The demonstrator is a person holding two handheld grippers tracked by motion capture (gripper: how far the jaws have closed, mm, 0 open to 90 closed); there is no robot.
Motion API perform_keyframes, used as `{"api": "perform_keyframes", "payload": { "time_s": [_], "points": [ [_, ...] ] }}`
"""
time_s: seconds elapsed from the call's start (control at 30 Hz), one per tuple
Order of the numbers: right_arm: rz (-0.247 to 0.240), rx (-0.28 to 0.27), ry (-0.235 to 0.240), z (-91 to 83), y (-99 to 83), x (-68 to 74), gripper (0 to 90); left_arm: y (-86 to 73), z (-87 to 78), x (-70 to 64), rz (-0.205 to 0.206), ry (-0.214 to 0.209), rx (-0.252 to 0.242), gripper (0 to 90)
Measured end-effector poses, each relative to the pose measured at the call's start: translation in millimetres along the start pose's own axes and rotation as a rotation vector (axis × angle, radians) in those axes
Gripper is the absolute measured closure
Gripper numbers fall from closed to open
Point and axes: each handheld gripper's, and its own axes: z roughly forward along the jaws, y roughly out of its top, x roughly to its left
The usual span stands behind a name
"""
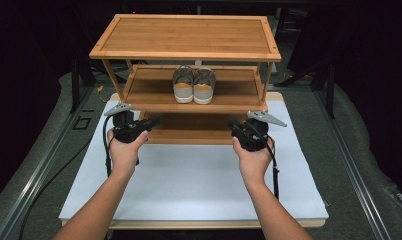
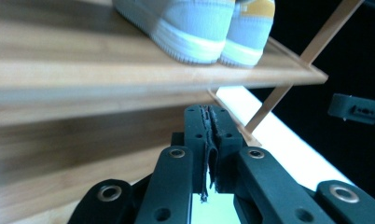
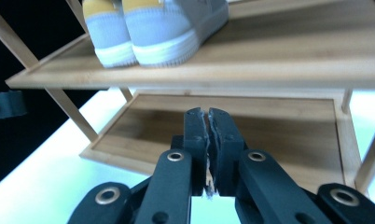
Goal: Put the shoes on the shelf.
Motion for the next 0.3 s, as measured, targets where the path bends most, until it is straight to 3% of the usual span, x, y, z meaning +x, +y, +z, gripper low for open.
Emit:
{"api": "perform_keyframes", "payload": {
  "time_s": [0.3],
  "points": [
    [0.022,0.033,-0.011,-6.9,-35.4,-8.9,85.4,-32.0,-9.8,4.9,0.025,-0.002,0.045,82.9]
  ]
}}
